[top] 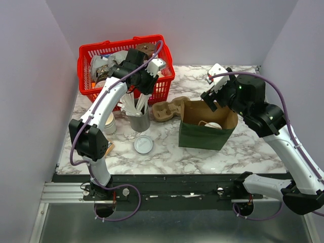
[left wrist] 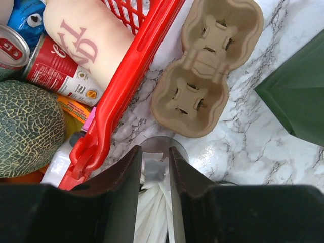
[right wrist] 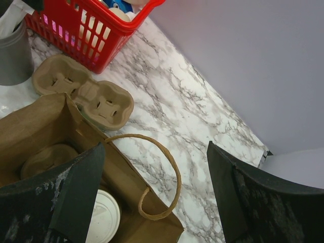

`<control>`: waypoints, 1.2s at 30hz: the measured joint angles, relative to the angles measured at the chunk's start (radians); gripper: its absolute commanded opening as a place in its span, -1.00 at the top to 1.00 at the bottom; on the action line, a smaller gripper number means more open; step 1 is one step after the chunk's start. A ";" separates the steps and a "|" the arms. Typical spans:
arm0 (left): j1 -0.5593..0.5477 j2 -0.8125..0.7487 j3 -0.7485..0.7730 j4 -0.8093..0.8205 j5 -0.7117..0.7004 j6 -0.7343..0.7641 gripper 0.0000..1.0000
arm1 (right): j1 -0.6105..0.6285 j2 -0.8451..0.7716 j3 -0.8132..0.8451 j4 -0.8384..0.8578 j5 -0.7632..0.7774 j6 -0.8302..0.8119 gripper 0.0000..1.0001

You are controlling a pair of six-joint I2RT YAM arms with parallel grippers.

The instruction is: Pack the takeout coffee

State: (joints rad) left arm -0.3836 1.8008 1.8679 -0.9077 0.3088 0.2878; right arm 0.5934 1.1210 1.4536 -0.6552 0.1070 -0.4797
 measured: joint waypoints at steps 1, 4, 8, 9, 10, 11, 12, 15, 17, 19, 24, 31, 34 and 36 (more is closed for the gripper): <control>0.000 -0.001 0.000 0.000 0.001 0.000 0.35 | 0.000 0.000 0.000 0.000 0.000 0.000 -0.80; 0.000 -0.008 0.000 0.000 0.003 0.000 0.44 | 0.000 0.000 0.000 0.003 0.000 0.000 -0.80; 0.000 -0.031 0.000 0.000 0.003 0.003 0.64 | -0.004 0.000 0.000 0.003 -0.002 0.000 -0.80; 0.000 -0.040 0.000 0.000 0.003 0.004 0.75 | -0.005 0.000 0.000 0.003 -0.002 0.000 -0.80; 0.000 -0.045 0.000 0.000 0.003 0.005 0.84 | -0.005 0.000 0.000 0.003 -0.004 0.000 -0.80; 0.000 -0.053 0.000 0.000 0.004 0.005 0.90 | -0.005 0.000 0.000 0.003 -0.005 0.000 -0.80; 0.000 -0.058 0.001 0.000 0.005 0.010 0.90 | -0.005 0.000 0.000 0.003 -0.005 0.000 -0.80; 0.000 -0.073 0.002 0.000 0.011 0.016 0.91 | -0.005 0.000 0.000 0.003 -0.008 0.000 -0.80; 0.000 -0.077 0.003 -0.002 0.015 0.019 0.98 | -0.005 0.000 0.000 0.003 -0.008 -0.001 -0.80; 0.000 -0.079 0.013 -0.011 0.018 0.024 1.00 | -0.005 0.000 0.000 0.003 -0.008 -0.003 -0.80; 0.000 -0.094 0.088 -0.048 0.022 0.048 1.00 | -0.005 0.003 0.000 0.003 -0.008 -0.007 -0.79; 0.000 -0.267 0.142 -0.085 0.022 0.066 1.00 | -0.006 0.048 0.069 0.002 -0.004 0.000 -0.80; 0.000 -0.352 0.163 -0.090 0.036 0.079 1.00 | -0.012 0.059 0.104 0.003 0.010 0.000 -0.80; 0.000 -0.395 0.188 -0.090 0.059 0.084 1.00 | -0.015 0.060 0.118 0.003 0.023 0.000 -0.80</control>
State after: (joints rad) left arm -0.3836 1.4059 2.0560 -0.9974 0.3679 0.3714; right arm 0.5785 1.1805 1.5719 -0.6521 0.1295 -0.4793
